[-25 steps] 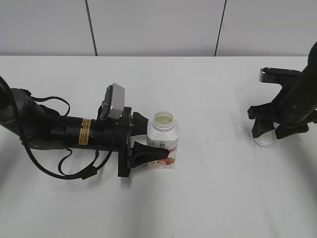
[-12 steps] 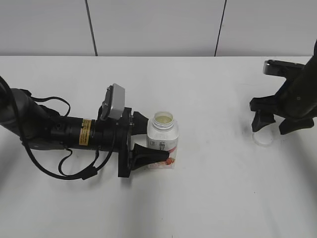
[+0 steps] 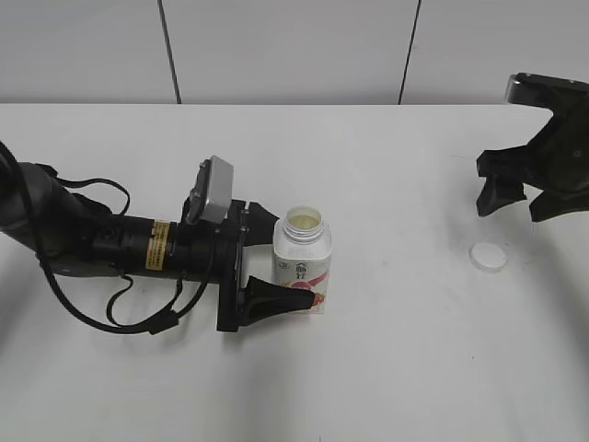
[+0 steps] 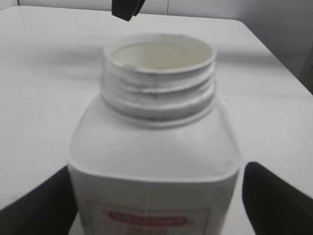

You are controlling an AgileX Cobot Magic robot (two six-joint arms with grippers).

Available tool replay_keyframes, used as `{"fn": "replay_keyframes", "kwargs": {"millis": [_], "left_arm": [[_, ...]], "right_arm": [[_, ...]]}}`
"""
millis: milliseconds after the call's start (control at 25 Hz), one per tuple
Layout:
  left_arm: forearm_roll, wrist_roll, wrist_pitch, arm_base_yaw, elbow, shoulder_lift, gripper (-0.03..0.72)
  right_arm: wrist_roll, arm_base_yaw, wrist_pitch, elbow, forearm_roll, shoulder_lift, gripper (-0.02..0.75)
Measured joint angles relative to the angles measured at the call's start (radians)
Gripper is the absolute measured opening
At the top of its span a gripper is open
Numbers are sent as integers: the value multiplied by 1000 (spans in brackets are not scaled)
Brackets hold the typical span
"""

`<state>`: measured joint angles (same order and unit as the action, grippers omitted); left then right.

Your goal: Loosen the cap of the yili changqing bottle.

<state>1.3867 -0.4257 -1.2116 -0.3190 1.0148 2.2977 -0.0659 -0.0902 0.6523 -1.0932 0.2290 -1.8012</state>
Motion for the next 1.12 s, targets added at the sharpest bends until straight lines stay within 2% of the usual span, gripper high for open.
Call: {"fn": "replay_keyframes", "kwargs": {"millis": [760, 1120], "left_arm": [[35, -31, 1, -1, -1, -140, 590], [144, -120, 4, -1, -1, -189, 589]], "right_arm": [[0, 0, 49, -3, 10, 134, 553], [-1, 0, 168, -95, 14, 160, 553]]}}
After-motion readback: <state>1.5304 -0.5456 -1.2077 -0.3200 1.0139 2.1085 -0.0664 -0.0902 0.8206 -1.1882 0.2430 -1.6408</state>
